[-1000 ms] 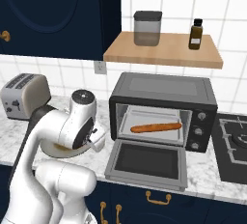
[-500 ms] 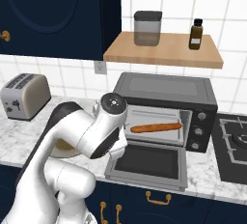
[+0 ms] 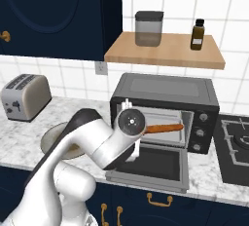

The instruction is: Pick up the kebab skewer and baguette bread, and place them inside the toaster oven. Close the toaster oven door and start by setting the timer.

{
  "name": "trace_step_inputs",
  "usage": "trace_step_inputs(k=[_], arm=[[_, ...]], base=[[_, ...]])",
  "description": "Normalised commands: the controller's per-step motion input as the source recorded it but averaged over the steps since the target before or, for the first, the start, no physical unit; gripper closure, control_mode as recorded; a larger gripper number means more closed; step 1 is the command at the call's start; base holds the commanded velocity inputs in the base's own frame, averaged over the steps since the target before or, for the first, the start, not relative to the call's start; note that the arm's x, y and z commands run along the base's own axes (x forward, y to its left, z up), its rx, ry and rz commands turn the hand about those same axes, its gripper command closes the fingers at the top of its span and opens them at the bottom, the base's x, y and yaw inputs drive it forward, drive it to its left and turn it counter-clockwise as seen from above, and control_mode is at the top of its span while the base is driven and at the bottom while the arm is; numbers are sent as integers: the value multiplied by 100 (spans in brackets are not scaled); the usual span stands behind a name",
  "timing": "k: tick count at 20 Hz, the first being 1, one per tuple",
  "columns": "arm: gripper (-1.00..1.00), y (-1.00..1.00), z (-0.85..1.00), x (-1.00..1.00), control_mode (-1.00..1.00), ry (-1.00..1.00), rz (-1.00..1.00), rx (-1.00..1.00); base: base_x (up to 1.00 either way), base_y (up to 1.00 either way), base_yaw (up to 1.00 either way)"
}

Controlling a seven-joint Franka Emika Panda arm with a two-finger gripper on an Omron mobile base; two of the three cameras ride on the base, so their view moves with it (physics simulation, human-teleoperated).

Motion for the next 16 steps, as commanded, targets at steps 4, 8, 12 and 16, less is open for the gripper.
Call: trace_step_inputs(k=[4,8,12,16], arm=[[100,-24,0,40,-100,-21,-24,14],[100,-56,0,14,-100,-8,-18,0],[100,-25,-10,48,-100,0,-2,0],[100,0,-24,53,-100,0,3,0]], base=[[0,0,0],[0,0,0],[0,0,0],[0,0,0]])
